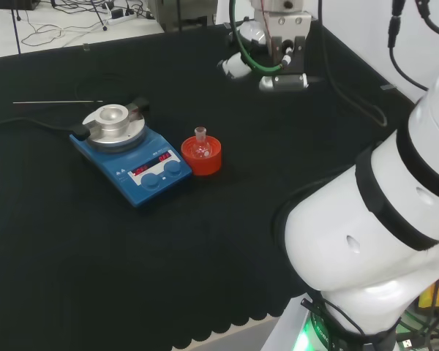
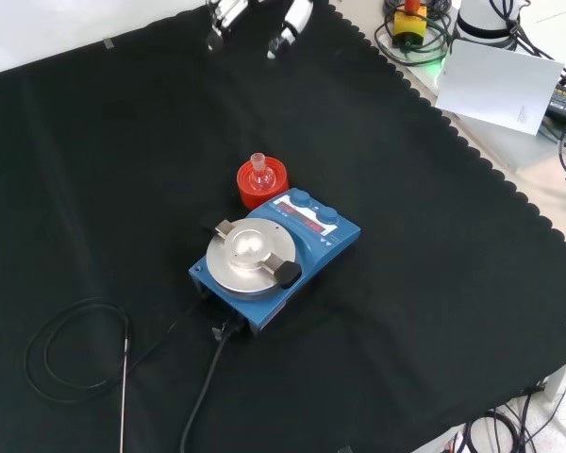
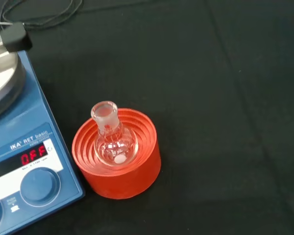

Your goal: Pick up the round-bottom flask.

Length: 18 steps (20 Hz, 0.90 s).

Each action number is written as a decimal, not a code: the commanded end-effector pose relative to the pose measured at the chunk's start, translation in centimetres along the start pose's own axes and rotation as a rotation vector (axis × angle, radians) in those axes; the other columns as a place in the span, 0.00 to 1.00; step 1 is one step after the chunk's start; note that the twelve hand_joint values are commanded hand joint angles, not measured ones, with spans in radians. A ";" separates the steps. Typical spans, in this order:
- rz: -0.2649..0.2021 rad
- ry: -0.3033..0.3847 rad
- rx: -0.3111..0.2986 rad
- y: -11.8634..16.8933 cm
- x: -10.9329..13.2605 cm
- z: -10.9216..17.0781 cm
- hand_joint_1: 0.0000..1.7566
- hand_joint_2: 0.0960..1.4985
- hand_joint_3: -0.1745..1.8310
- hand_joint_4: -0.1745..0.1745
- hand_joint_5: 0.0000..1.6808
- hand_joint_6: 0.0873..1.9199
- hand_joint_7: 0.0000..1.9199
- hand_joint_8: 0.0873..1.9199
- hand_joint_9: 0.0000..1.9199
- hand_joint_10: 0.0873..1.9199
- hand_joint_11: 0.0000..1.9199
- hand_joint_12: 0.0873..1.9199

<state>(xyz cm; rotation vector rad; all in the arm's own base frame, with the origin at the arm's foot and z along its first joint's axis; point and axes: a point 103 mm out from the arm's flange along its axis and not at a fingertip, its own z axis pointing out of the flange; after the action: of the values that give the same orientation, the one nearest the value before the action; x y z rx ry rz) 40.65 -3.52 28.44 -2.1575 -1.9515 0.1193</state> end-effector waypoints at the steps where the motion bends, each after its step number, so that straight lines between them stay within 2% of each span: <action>1: -0.050 0.041 -0.021 2.7 0.4 4.0 0.39 0.58 0.33 0.43 0.32 0.00 0.13 0.31 0.22 0.31 0.08 0.72; 6: -0.037 0.088 0.024 4.0 0.8 6.6 0.43 0.49 0.38 0.42 0.34 0.00 0.14 0.31 0.24 0.31 0.10 0.71; 18: -0.026 0.123 0.109 6.3 1.6 11.1 0.46 0.42 0.41 0.42 0.33 0.00 0.14 0.32 0.24 0.31 0.10 0.71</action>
<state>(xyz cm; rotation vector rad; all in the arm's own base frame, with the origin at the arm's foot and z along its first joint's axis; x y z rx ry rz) 43.29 -1.98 20.43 -2.0627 -1.9302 0.0888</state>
